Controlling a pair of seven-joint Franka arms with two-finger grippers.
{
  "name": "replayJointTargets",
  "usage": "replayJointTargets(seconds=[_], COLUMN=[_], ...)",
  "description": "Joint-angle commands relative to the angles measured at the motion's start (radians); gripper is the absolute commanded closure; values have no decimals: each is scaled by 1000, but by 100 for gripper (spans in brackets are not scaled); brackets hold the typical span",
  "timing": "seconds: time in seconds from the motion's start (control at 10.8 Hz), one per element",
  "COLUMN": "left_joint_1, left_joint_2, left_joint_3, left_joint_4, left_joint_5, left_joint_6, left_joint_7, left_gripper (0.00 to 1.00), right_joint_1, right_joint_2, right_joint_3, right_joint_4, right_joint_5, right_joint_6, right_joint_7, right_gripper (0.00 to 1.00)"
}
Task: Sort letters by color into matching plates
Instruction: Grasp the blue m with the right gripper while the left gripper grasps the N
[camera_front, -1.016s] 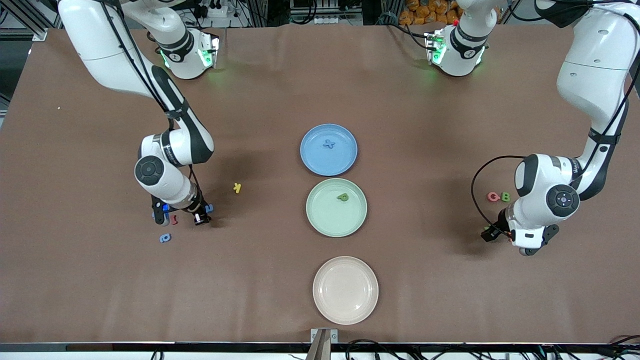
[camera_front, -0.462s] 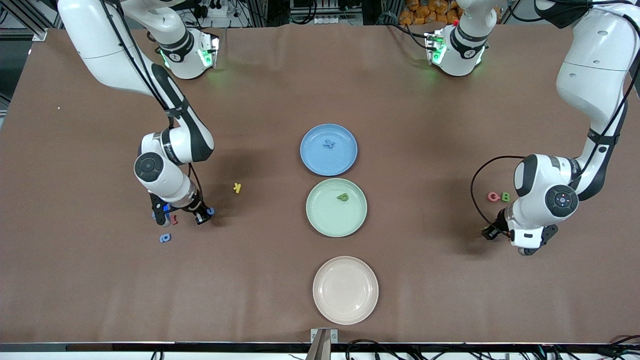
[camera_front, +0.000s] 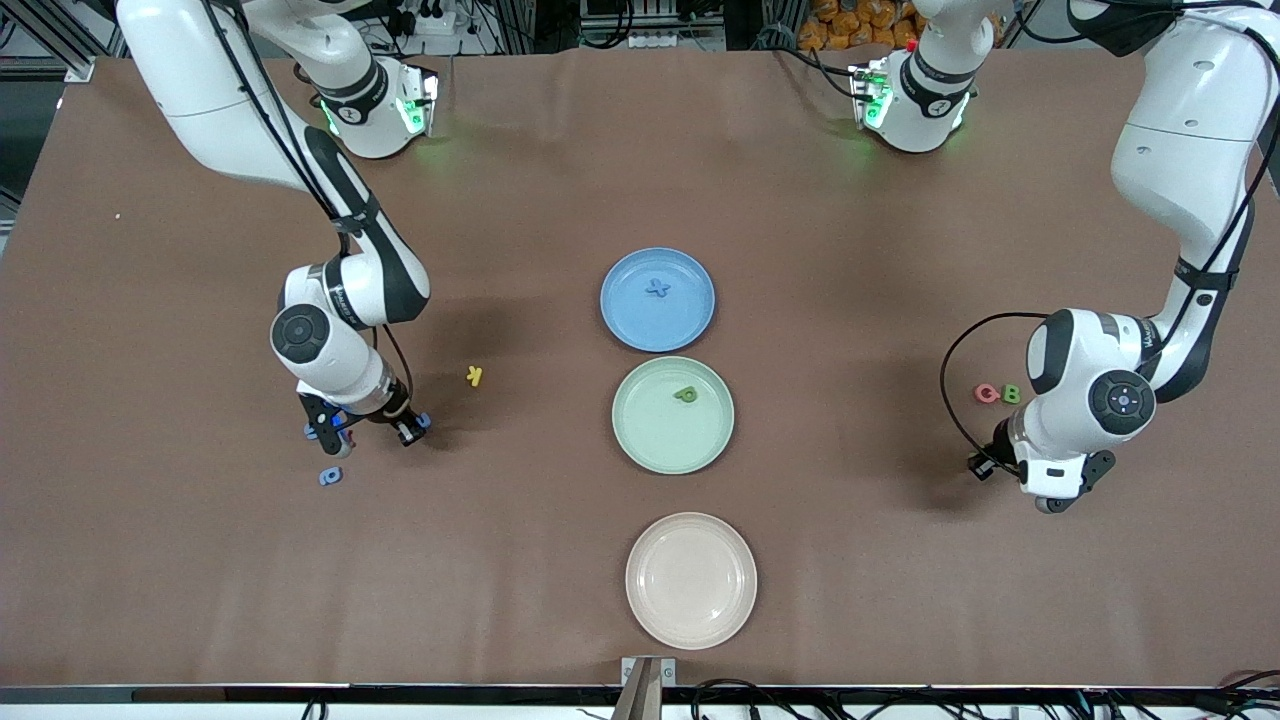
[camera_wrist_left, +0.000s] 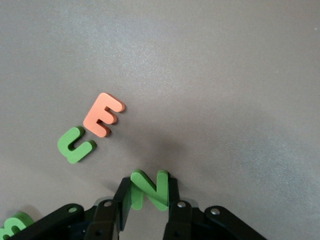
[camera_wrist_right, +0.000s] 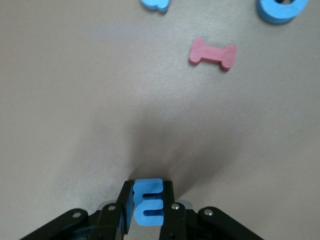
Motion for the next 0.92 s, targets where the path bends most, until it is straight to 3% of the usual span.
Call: replayJointTargets(seconds=[0.0, 0.18, 0.37, 0.65, 0.83], left_joint_1=[-12, -61, -92, -121, -122], left_joint_2=[2, -8, -20, -44, -47], left_joint_3=[-8, -10, -10, -14, -59], left_joint_4=[10, 11, 11, 13, 13], left_joint_5=[37, 36, 36, 22, 22], left_joint_6=[-9, -27, -49, -72, -75], left_joint_7=[-20, 21, 33, 33, 29], left_gripper=[100, 100, 100, 100, 100], right_joint_1=[3, 5, 16, 74, 161], right_joint_2=[-37, -63, -76, -77, -77], right_joint_3=[44, 76, 119, 190, 193], right_joint_4=[-26, 23, 59, 80, 92], right_joint_5=[2, -14, -86, -104, -107], right_joint_6=[-11, -123, -215, -226, -266], right_joint_7=[-174, -227, -259, -252, -256], right_gripper=[79, 79, 79, 80, 81])
